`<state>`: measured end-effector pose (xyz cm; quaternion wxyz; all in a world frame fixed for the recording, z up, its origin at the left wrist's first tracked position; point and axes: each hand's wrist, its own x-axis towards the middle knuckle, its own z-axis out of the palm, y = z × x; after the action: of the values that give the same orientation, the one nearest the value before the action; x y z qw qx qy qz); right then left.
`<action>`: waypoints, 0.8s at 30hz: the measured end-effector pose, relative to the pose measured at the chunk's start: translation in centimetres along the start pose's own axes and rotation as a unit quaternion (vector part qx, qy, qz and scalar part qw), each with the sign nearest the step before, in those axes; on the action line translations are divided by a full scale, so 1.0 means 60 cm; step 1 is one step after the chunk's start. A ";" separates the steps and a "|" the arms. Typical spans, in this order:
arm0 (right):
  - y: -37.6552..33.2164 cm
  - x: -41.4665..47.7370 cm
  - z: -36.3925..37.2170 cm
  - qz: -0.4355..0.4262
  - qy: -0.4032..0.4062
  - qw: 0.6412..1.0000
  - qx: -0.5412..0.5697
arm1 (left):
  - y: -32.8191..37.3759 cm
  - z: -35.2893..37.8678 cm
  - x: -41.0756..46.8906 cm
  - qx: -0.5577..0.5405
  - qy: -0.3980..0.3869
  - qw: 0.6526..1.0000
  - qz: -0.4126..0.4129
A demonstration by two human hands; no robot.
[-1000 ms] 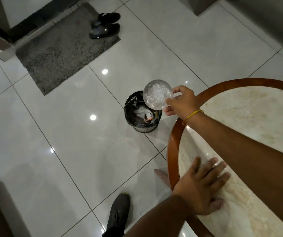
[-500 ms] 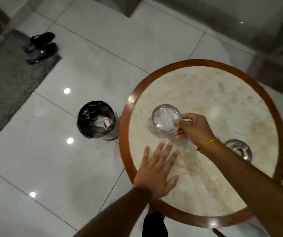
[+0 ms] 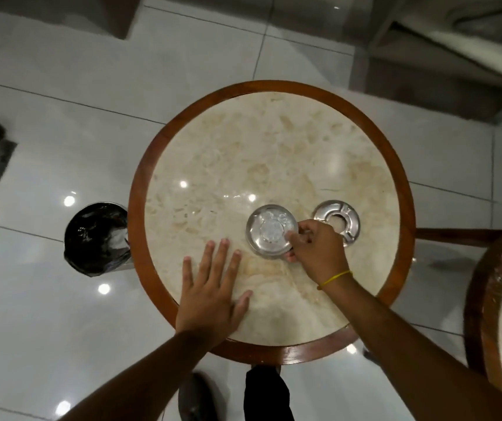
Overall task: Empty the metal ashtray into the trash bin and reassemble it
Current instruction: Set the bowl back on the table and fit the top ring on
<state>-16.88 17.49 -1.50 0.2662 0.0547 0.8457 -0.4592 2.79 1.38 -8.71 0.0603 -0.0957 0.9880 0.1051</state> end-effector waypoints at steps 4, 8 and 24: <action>0.000 -0.009 0.000 0.010 0.040 0.999 0.000 | -0.004 0.002 -0.002 0.007 0.004 1.000 0.005; 0.000 -0.011 -0.018 0.037 0.025 0.999 -0.023 | -0.002 -0.001 0.000 0.009 0.003 1.000 0.005; -0.025 0.045 -0.112 -0.063 -0.060 0.874 -0.478 | -0.003 -0.001 0.001 0.012 0.007 1.000 0.006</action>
<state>-22.39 21.64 1.20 0.2809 -0.1606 0.9460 -0.0167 2.77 1.18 -8.67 0.0540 -0.0899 0.9902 0.0925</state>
